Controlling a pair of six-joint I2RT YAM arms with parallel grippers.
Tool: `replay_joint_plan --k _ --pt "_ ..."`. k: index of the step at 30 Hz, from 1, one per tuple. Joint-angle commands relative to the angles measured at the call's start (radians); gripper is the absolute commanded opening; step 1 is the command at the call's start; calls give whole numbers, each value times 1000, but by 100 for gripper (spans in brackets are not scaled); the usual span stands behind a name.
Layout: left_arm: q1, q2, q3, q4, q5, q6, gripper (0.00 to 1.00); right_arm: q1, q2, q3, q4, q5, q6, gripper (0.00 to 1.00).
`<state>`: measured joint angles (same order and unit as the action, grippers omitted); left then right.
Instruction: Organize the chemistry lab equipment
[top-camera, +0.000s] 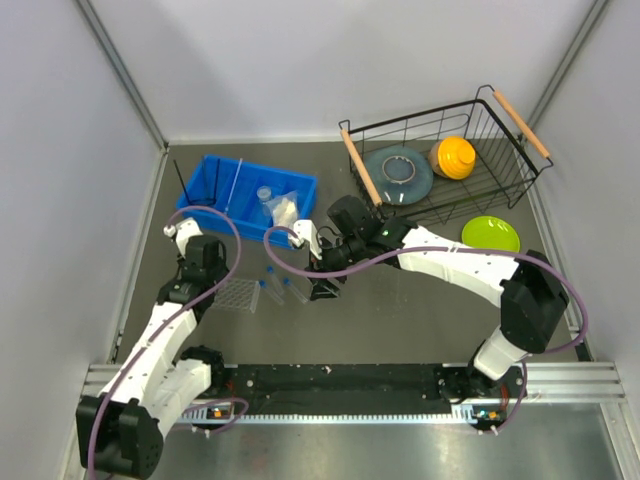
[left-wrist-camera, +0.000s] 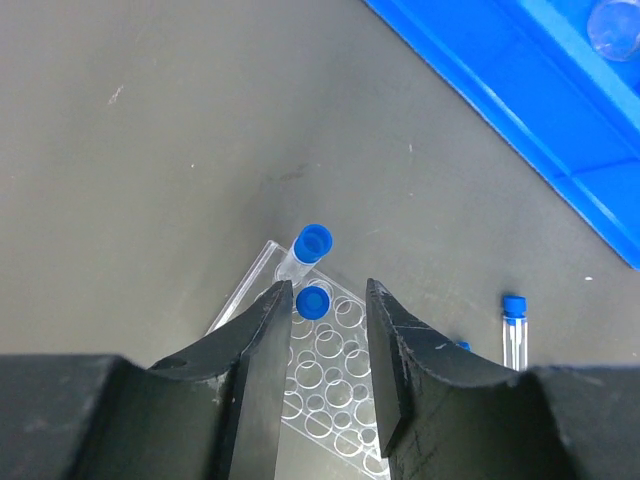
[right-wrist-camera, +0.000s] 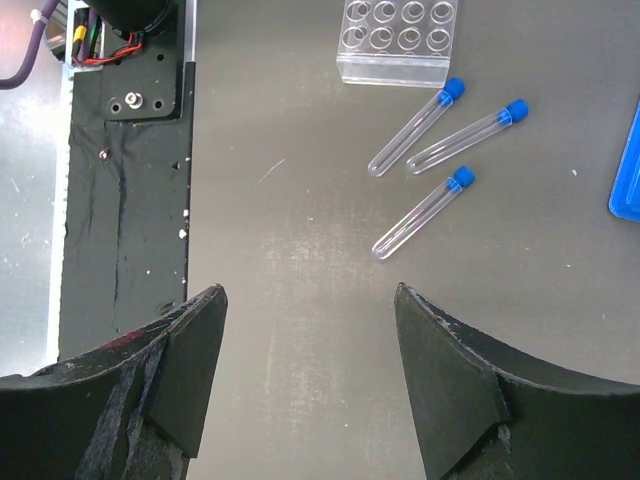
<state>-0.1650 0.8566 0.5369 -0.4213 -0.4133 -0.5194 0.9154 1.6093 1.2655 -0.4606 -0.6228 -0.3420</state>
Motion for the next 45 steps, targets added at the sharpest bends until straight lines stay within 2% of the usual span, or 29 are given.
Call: replay_joint_plan --k 1,9,17,25,40,45 --pt "-1 -44 54 -11 19 21 42 4 -20 43 4 -23 -28 69" --pt "1 -82 43 -33 18 27 42 5 -8 49 -1 -29 -23 69" --pt "1 -47 43 -42 -16 25 42 5 4 57 -6 -29 -17 69" --pt "1 41 49 6 25 18 42 5 1 57 -6 -26 -18 69" --pt "1 104 81 42 123 44 35 5 1 57 -9 -22 -22 69" --pt "1 90 89 32 105 47 36 5 9 55 -10 -21 -23 69"
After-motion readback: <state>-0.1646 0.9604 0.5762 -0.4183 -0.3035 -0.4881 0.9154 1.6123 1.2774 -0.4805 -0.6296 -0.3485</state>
